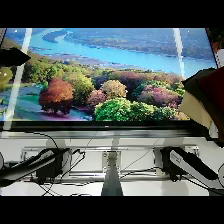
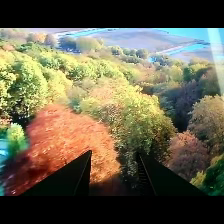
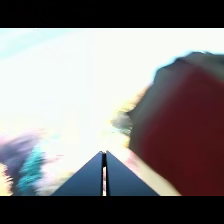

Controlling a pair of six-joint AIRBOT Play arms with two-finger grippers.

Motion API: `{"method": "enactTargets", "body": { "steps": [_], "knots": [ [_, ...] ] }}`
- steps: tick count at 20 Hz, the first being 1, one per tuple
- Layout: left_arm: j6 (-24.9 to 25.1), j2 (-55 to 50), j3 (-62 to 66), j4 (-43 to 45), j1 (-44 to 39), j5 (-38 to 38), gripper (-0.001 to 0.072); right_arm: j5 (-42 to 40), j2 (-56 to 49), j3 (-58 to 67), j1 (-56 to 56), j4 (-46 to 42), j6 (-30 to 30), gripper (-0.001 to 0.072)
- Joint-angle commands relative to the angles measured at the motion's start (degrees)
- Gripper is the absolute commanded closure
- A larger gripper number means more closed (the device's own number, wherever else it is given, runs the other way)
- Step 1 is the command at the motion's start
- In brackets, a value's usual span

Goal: Fold the clothes and pants, and hang the long-sleeved shirts on hangers.

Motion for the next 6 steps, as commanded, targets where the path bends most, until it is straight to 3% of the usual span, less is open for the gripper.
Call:
{"method": "enactTargets", "body": {
  "steps": [1, 4, 6],
  "knots": [
    [0.00, 0.04, 0.04, 0.02, 0.07, 0.02, 0.0411, -6.97, -0.09, -0.02, 19.96, -5.81, -0.66, 0.0701],
    [0.00, 0.04, 0.04, 0.02, 0.07, 0.00, 0.0411, -8.63, -1.62, -0.02, 30.42, -14.86, -0.59, 0.0702],
    [0.00, 0.04, 0.04, 0.02, 0.07, 0.00, 0.0411, -8.48, -3.28, -0.02, 32.02, -15.32, -0.61, 0.0701]
  ]
}}
